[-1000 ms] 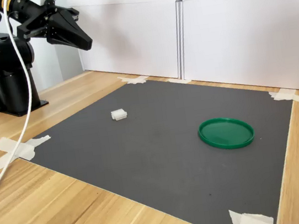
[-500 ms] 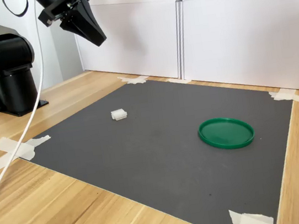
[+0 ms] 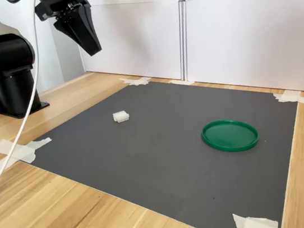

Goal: Grasp a white terminal and put it in the green lid.

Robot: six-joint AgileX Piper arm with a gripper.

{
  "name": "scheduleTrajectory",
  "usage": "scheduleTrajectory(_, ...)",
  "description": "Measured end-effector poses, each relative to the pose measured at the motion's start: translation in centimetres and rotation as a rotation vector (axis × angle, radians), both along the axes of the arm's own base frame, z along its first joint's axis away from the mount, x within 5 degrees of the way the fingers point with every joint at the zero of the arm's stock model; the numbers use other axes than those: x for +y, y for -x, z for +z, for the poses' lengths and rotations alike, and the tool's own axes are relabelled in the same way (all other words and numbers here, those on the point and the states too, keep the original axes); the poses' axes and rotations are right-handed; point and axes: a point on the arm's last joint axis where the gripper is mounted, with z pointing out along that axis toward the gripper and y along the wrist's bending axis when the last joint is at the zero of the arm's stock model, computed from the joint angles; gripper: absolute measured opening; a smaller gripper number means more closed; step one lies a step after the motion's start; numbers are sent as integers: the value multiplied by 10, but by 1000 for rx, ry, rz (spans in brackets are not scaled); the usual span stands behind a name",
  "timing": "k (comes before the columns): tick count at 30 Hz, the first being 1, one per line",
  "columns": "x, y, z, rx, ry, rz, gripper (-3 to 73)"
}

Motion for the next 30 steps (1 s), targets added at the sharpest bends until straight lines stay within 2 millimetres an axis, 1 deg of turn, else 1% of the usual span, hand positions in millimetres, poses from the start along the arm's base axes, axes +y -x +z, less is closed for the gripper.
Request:
scheduleTrajectory(7,-2,-20,-6,109,27,46,-22)
scheduleTrajectory(13,-2,-31,3,118,40,78,-22)
scheduleTrajectory(16,-2,-36,5,135,69,149,-22)
scheduleTrajectory(20,-2,-38,0,200,124,315,-22)
scheduleTrajectory(22,-2,-38,-1,209,144,372,-22)
scheduleTrajectory(27,-2,-38,-1,202,164,412,-22)
scheduleTrajectory(30,3,-41,0,169,215,449,-22)
